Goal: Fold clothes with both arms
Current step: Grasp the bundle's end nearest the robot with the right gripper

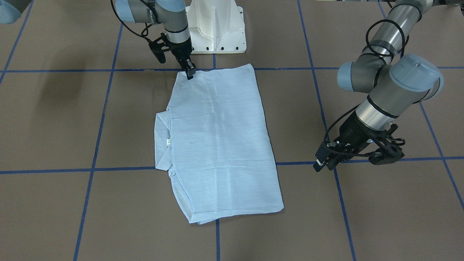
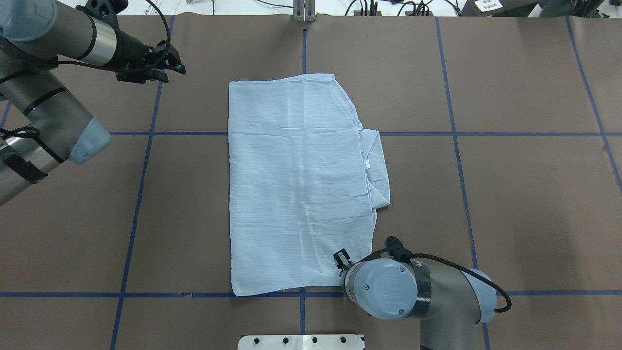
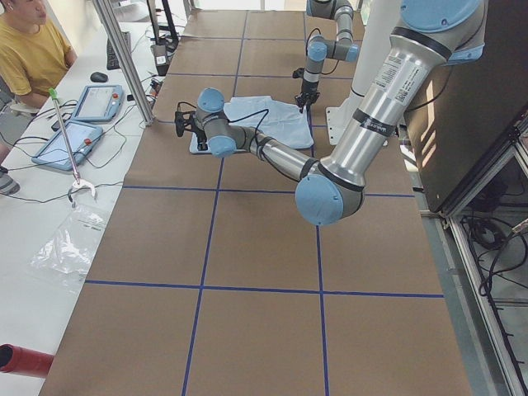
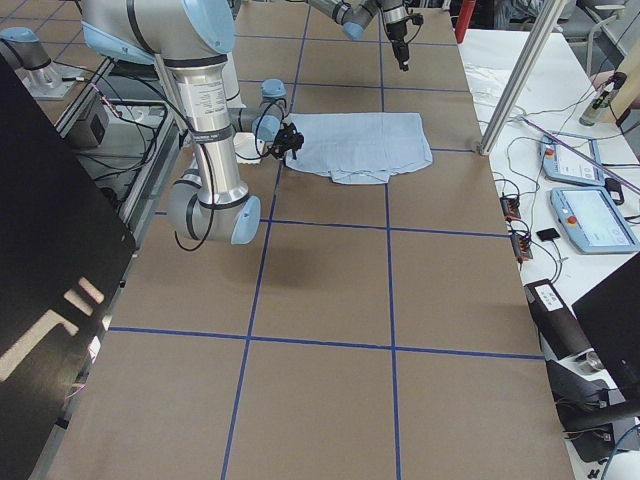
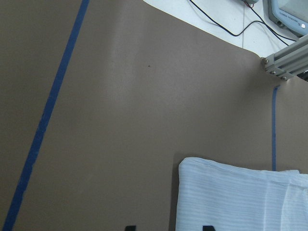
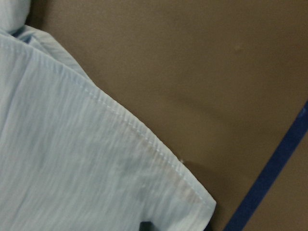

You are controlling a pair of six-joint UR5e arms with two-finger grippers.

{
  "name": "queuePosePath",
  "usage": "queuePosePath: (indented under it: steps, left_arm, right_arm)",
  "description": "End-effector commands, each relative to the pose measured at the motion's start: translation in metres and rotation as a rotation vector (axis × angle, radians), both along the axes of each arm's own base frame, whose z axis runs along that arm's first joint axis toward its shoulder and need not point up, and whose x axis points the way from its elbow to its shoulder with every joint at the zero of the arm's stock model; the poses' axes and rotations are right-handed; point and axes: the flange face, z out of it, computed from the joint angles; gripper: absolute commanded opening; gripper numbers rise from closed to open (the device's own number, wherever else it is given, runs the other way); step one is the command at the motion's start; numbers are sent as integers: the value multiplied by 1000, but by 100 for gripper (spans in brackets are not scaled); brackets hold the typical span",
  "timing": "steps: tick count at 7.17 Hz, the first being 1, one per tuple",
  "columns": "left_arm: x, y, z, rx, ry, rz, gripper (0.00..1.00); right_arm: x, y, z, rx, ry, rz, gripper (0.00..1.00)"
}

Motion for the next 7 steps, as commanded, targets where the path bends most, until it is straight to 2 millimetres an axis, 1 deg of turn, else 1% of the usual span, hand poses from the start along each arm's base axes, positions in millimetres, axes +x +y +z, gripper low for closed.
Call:
queuePosePath:
  steps: [1,4,5,6,7]
  left_arm:
    - [-2,4,1,1,2,3,55]
    - [-2,5,2,-2,2,4,55]
    - [-2,5,0,-11,11,-1,56]
    - [5,13,-14,-101,71,-32,57]
    - [35,52,-30,-207,146,-36,57]
  right_arm:
    - [2,0,-3,3,-7,-4,0]
    - [4,-3,-5,2,-12,2,0]
    - [10,-6,-11,2,-24,6,0]
    - [20,-5,-19,1,-37,8,0]
    - [26,-5,-23,1,-47,8,0]
